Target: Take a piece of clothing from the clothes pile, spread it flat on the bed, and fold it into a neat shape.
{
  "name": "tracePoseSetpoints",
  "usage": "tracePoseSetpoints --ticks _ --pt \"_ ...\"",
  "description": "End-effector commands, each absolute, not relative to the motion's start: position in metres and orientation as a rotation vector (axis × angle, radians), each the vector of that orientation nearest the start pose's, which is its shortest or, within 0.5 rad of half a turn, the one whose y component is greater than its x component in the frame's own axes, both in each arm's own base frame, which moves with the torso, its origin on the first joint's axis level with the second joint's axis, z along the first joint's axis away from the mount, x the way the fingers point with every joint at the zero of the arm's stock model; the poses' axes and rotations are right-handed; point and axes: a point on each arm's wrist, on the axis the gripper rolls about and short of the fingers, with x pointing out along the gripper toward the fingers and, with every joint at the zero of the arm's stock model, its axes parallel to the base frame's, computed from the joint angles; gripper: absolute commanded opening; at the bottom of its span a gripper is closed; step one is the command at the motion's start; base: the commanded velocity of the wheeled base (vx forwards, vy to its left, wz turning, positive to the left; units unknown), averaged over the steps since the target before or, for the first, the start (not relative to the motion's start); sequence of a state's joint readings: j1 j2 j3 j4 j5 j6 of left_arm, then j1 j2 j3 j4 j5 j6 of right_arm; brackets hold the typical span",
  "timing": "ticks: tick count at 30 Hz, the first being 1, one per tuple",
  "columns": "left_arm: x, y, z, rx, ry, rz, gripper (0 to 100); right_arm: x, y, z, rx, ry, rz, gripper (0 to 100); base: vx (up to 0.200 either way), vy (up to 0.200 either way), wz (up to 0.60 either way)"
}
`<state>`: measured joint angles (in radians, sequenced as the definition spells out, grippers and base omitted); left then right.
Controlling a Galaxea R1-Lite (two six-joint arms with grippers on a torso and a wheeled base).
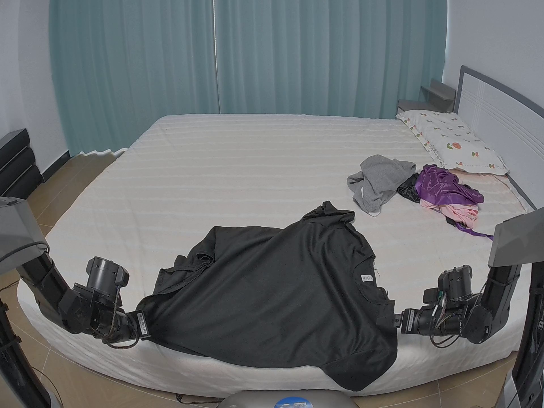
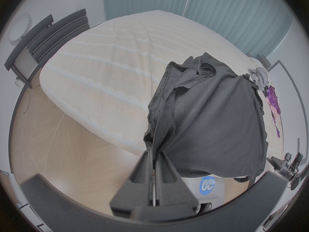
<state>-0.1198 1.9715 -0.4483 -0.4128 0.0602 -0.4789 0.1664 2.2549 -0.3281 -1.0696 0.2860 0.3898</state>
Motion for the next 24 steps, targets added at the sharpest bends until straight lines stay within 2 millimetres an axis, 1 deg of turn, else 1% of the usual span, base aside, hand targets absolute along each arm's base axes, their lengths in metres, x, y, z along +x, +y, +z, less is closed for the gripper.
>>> tracePoseSetpoints --ticks 1,9,10,18,22,24 --pt "0.245 -0.028 0.014 -0.328 1.092 0.212 0 0.27 0.051 -0.053 0.403 0.949 0.22 100 0.0 0.0 0.0" --pt "0.245 -0.028 0.013 -0.328 1.094 0.213 0 0.275 0.051 -0.053 0.4 0.957 0.217 100 0.0 0.0 0.0" --pt "0.245 -0.028 0.013 -0.327 1.092 0.211 0 0.275 0.051 -0.053 0.4 0.959 0.217 0 0.0 0.0 0.0" --pt "0.244 -0.028 0.012 -0.324 1.103 0.213 0 0.274 0.05 -0.053 0.404 0.959 0.211 0 0.0 0.0 0.0" --pt "0.243 -0.029 0.012 -0.321 1.108 0.211 0 0.27 0.045 -0.051 0.411 0.963 0.194 0 0.0 0.0 0.0" --pt "0.241 -0.03 0.011 -0.315 1.116 0.207 0 0.266 0.038 -0.045 0.419 0.956 0.174 0 0.0 0.0 0.0"
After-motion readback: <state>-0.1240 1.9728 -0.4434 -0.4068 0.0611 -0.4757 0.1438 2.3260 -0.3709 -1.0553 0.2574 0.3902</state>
